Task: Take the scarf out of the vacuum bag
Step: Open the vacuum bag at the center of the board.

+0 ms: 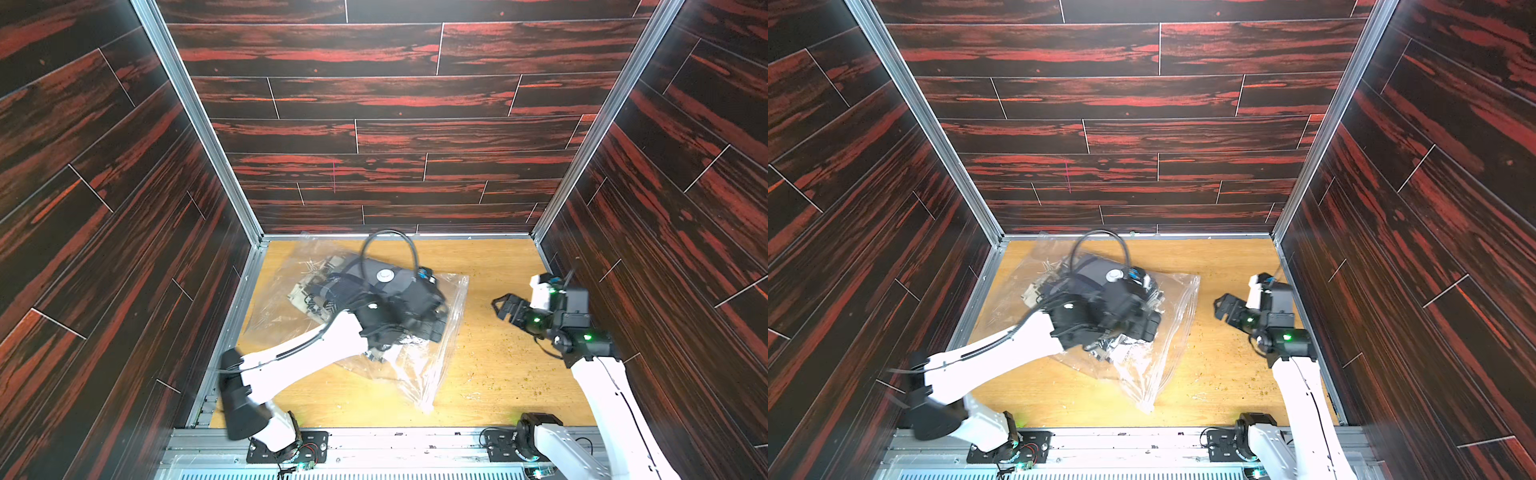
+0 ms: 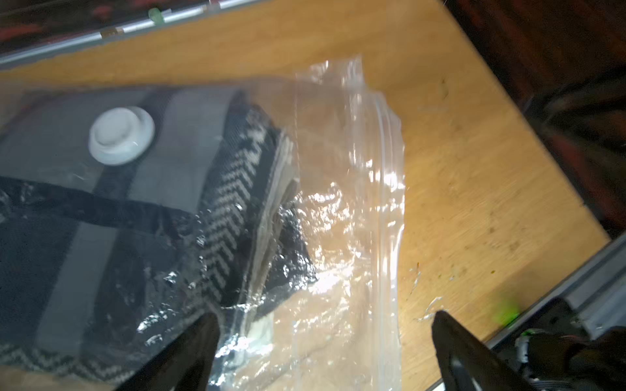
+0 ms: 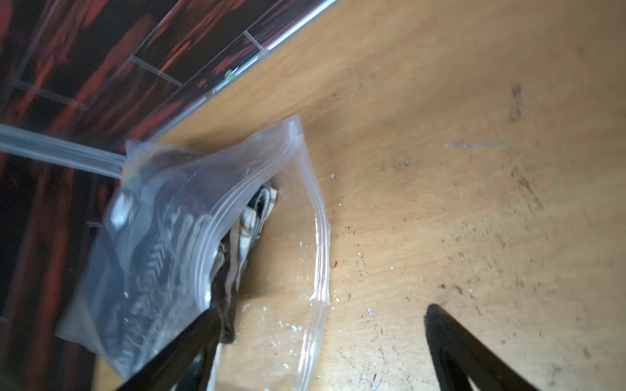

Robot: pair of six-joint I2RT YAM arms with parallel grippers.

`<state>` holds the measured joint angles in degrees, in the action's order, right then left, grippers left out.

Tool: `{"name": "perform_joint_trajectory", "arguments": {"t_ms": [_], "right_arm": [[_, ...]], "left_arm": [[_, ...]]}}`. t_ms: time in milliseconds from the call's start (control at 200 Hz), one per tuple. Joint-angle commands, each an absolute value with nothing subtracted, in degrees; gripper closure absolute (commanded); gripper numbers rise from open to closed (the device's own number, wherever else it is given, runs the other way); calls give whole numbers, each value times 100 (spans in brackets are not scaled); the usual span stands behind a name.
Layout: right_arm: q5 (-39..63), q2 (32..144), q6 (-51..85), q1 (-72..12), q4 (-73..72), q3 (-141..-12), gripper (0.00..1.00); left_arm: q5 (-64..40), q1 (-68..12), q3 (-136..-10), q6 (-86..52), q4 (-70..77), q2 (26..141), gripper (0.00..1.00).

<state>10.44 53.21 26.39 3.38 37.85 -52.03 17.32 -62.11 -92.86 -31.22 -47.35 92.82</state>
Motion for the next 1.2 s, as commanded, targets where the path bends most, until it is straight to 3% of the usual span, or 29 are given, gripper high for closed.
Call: {"name": "perform_joint_trajectory", "arguments": {"t_ms": [0,286,666,807,897,1057,1107,1197], "right_arm": [[1799,5413,2903,1029,3947,-5197,3],[3015,5172,3747,2564,2967,-4186,3],[3930,5095,4015,2751,2510,-4011,4],[3933,4757,4094,2792,2424,-3908,4],[3961,4603,4130,2799,2375,-3838,4],[4132,4555,4120,2803,2280,-3663,4],[4174,4495,4109,2803,2231,-3599,4],[4170,4289,3994,2804,2291,-3567,5]], "left_arm": [[2248,-6462,-9825,-3278,-5532,9738,0],[2644,-6956,-10951,-3391,-6190,10936,0],[4206,-7348,-12115,-3723,-7386,12505,0],[4548,-7348,-12326,-3845,-7707,12933,5],[4830,-7346,-12293,-3887,-7730,13044,24],[4961,-7322,-12130,-3768,-7451,12892,78],[4941,-7281,-12133,-3732,-7426,12851,99],[4937,-7236,-12038,-3636,-7339,12699,100]]}}
